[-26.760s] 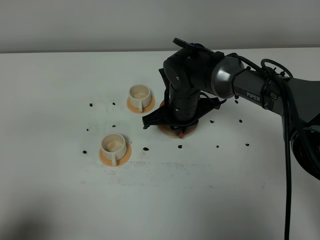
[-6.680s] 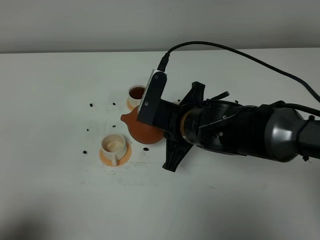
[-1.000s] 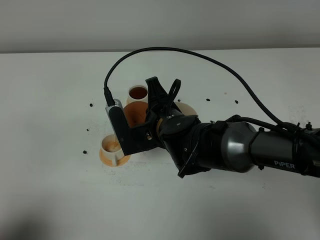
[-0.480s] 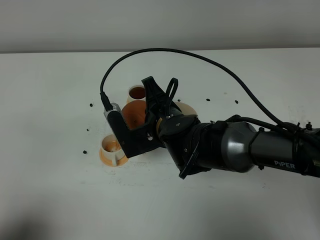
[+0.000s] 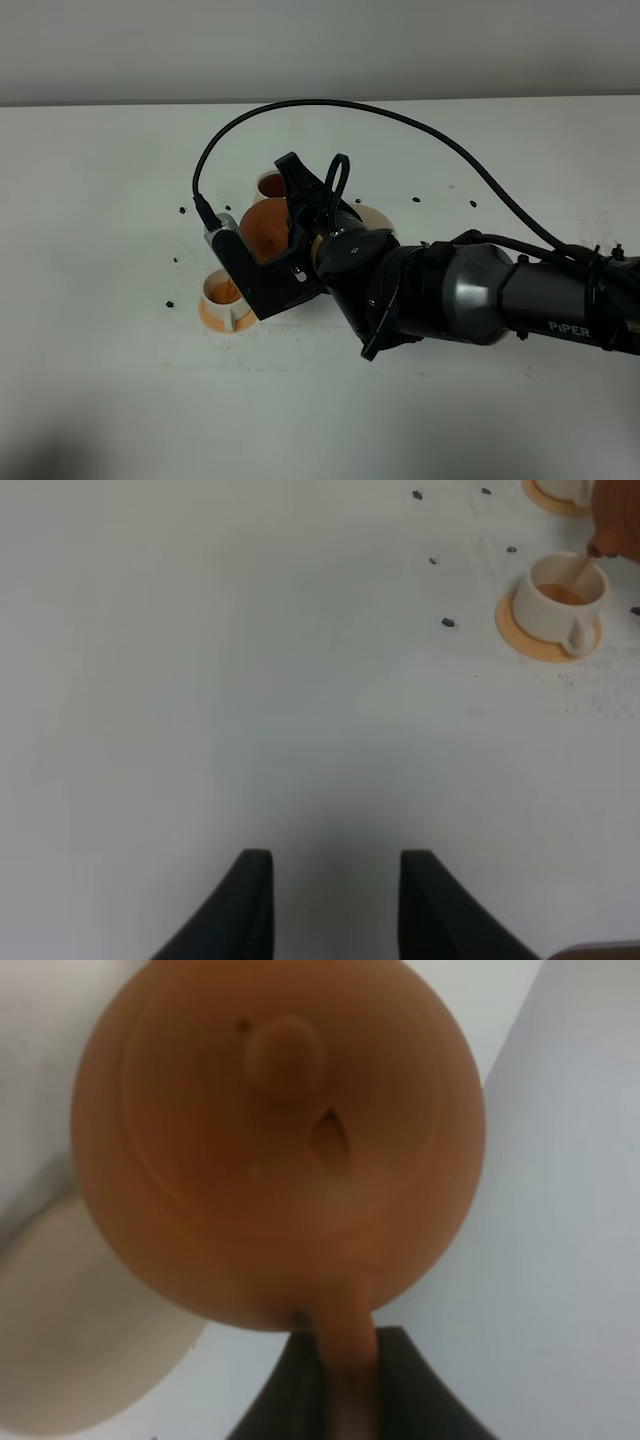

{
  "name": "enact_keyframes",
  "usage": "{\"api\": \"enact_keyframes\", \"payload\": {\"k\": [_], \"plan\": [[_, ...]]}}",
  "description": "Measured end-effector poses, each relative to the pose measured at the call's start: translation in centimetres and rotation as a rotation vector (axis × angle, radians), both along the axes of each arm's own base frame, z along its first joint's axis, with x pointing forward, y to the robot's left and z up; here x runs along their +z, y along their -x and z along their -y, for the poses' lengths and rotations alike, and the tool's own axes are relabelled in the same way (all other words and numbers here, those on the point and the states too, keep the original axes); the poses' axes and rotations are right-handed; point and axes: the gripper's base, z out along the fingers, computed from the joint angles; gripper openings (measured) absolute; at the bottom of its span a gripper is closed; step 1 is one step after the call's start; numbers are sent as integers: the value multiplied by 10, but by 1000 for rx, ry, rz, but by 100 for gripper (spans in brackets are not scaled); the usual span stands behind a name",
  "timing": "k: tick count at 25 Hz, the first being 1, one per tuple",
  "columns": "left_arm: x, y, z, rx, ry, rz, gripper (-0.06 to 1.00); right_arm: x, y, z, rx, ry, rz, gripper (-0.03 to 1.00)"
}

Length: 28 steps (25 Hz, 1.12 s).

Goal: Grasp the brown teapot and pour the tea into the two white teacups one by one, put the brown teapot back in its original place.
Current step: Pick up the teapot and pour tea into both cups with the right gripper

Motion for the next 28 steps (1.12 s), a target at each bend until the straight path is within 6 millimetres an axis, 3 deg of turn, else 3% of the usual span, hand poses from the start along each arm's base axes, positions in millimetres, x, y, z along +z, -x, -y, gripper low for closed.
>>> {"api": "enact_keyframes", "payload": {"k": [28], "plan": [[0, 0, 0, 0, 0, 0, 29, 4, 0, -2, 43, 68, 67, 9]]}}
